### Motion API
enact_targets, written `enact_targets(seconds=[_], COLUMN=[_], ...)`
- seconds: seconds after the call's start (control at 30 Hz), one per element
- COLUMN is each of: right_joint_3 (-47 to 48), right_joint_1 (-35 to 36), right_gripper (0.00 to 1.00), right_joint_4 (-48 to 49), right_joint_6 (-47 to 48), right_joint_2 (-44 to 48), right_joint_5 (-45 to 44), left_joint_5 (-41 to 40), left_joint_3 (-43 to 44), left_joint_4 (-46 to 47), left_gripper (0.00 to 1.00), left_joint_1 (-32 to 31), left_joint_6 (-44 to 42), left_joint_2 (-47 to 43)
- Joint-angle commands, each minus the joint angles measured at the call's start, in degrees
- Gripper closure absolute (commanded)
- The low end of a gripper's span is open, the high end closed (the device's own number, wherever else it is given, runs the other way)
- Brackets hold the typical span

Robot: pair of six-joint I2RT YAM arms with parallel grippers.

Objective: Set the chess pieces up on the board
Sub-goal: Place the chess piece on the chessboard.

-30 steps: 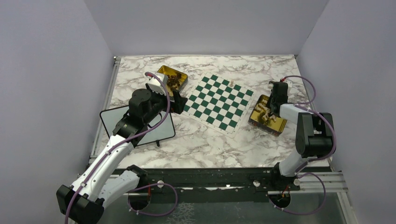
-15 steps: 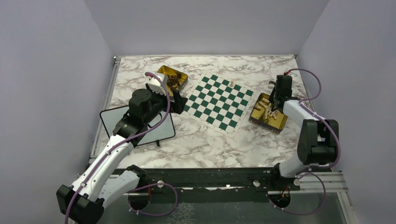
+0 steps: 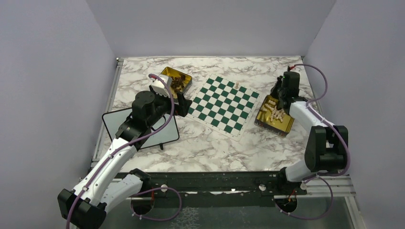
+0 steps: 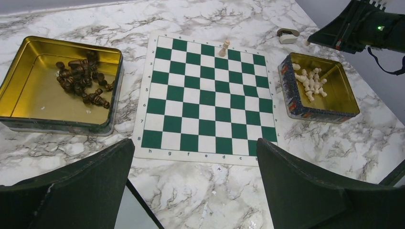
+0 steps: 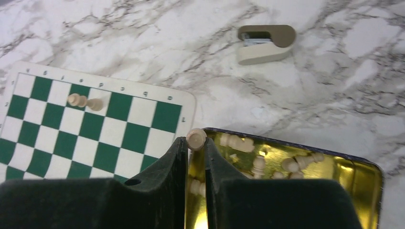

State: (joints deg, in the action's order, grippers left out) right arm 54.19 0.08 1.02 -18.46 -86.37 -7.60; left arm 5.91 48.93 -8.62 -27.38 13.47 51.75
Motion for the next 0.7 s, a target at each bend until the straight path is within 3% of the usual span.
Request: enact_targets(seconds=[0.0, 0.2, 0.67], right_joint_3=[4.0, 8.5, 12.4], right_joint_1=[4.1, 9.7, 13.0], right_gripper=[0.85, 0.85, 0.85], right_joint_4=[4.6, 4.2, 7.5], right_joint_6=[0.0, 0.3, -3.1], right_joint_2=[-3.2, -9.5, -21.1], right_joint_5=[2.9, -3.9, -14.9], left_joint_5=[0.3, 0.2, -0.1], left_joint_3=[-0.6, -0.6, -0.5], left_joint_4=[1.9, 1.9, 1.8], left_gripper=[0.01, 0.01, 0.01], left_joint_1=[-0.1, -0.2, -0.2], left_joint_6=[-0.1, -0.1, -0.2], left_joint_2=[-0.7, -1.0, -1.2])
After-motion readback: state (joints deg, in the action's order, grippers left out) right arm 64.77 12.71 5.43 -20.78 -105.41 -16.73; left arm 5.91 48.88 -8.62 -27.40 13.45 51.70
